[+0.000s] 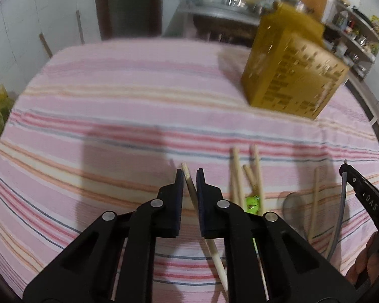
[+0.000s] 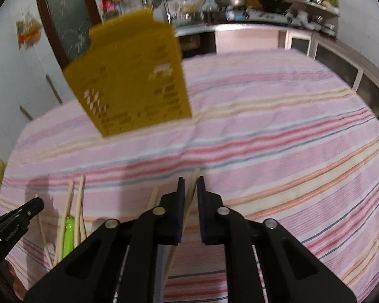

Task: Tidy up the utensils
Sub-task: 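Close the left tool on a chopstick while the right tool closes on another, then lift both held chopsticks and carry them above the yellow caddy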

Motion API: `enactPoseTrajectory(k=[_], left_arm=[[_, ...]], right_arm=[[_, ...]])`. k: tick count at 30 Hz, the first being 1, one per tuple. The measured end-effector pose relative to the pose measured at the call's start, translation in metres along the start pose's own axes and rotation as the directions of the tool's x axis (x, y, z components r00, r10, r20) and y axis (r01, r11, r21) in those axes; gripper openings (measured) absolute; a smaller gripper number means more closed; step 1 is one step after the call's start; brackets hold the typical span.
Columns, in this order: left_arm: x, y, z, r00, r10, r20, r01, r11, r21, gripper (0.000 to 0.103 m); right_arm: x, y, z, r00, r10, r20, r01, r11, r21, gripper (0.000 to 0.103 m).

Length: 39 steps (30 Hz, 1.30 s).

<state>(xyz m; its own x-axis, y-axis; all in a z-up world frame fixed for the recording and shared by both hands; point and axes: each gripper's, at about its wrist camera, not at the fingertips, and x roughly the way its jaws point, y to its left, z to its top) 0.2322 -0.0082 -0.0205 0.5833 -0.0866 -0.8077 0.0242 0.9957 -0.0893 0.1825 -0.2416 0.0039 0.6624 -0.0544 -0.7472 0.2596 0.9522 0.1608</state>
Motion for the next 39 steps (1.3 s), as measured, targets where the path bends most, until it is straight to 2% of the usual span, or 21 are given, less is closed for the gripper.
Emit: enactPoseTrajectory(k=[3,6,10,15,26,39], left_arm=[[-0.024,-0.006,0.002,0.996,-0.01,0.085,0.007,1.0,0.029,0.008],[-0.05,-0.015,0.006,0.983,-0.011,0.185,-0.001,0.998,0.066,0.006],[-0.073,-0.023,0.02,0.963,-0.036,0.268,0.011,0.995,0.094,0.004],[-0.098,-0.033,0.027,0.935,-0.057,0.35,0.019,0.993,0.113,0.004],[-0.124,-0.041,0.039,0.887,-0.103,0.45,0.045,0.99,0.137,0.004],[-0.125,-0.044,0.036,0.87,-0.095,0.483,0.024,0.988,0.15,0.004]], right_arm=[[-0.017,-0.002,0.009,0.997,0.011,0.078,-0.011,1.0,0.003,0.009],[-0.037,-0.002,0.022,0.986,0.021,0.166,-0.017,0.999,-0.028,0.008],[-0.063,0.004,0.035,0.959,0.03,0.283,-0.011,0.997,-0.07,0.006],[-0.086,0.008,0.043,0.925,0.05,0.376,-0.013,0.995,-0.1,0.006],[-0.105,0.012,0.05,0.863,0.092,0.497,-0.029,0.991,-0.134,0.006],[-0.105,0.015,0.046,0.856,0.112,0.505,-0.038,0.987,-0.156,0.006]])
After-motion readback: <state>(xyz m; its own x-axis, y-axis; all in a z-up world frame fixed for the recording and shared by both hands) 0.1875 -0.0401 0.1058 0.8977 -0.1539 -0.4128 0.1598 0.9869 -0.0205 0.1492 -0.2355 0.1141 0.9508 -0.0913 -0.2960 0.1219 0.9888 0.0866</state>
